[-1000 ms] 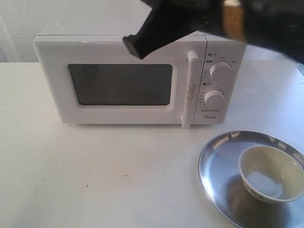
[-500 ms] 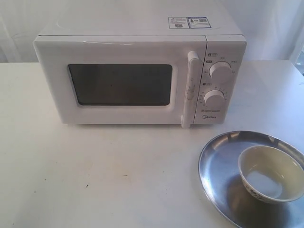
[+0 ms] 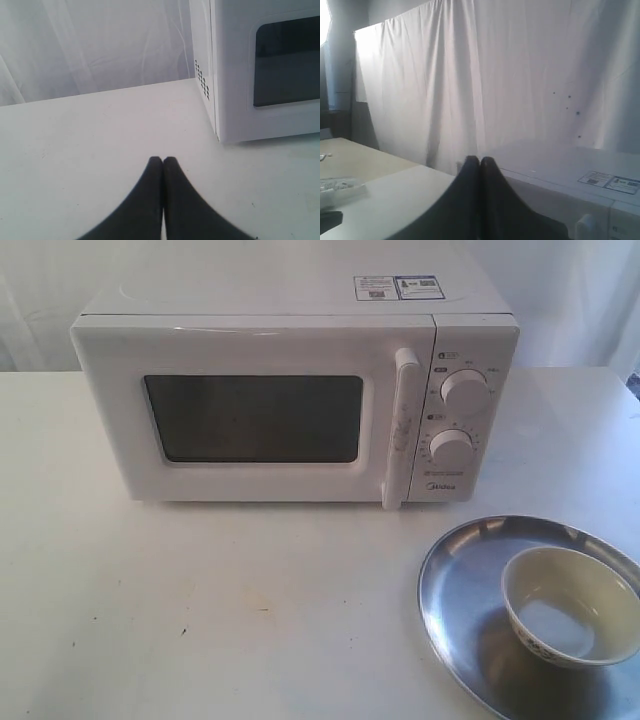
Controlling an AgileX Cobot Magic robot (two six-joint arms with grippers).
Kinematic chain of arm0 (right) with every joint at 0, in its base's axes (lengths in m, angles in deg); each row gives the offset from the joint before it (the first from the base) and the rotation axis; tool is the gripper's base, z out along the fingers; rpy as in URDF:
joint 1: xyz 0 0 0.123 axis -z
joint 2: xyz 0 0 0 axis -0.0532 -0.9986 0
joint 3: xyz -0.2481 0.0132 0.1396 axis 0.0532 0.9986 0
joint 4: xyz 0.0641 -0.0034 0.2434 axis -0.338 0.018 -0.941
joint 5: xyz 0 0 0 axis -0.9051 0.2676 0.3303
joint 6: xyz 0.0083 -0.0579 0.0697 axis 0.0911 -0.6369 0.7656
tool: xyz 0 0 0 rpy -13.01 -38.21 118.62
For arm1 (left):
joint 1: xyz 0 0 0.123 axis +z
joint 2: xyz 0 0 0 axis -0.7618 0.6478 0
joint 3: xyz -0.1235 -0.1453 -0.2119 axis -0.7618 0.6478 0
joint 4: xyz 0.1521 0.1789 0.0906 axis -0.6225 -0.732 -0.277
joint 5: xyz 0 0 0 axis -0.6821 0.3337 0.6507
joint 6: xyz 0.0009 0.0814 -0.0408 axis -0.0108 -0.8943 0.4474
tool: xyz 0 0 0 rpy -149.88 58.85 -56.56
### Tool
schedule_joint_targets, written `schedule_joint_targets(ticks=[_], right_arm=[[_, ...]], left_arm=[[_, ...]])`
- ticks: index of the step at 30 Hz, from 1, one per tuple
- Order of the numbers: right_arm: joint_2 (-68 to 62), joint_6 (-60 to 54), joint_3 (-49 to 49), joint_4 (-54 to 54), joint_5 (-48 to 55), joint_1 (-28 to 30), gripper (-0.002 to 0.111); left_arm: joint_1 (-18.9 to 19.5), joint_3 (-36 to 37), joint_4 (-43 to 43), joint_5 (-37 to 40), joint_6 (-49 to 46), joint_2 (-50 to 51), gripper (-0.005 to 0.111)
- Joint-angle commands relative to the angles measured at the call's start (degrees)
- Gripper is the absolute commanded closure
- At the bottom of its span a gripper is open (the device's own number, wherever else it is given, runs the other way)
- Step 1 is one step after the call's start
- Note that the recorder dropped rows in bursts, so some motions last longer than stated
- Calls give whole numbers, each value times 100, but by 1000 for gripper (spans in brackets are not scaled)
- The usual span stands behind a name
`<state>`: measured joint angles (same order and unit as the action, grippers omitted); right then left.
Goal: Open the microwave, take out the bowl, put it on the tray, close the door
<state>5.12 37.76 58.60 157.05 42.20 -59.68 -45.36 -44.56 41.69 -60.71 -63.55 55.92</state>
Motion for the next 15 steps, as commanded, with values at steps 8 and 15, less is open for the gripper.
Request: schedule_joint_targets(ticks=[8, 15], right_arm=[[273, -207, 1162, 112, 1637, 500, 108], [1231, -137, 1952, 112, 850, 2178, 108]], left_arm=[[-7, -16, 44, -22, 0, -12, 107], [-7, -16, 44, -22, 0, -12, 107]])
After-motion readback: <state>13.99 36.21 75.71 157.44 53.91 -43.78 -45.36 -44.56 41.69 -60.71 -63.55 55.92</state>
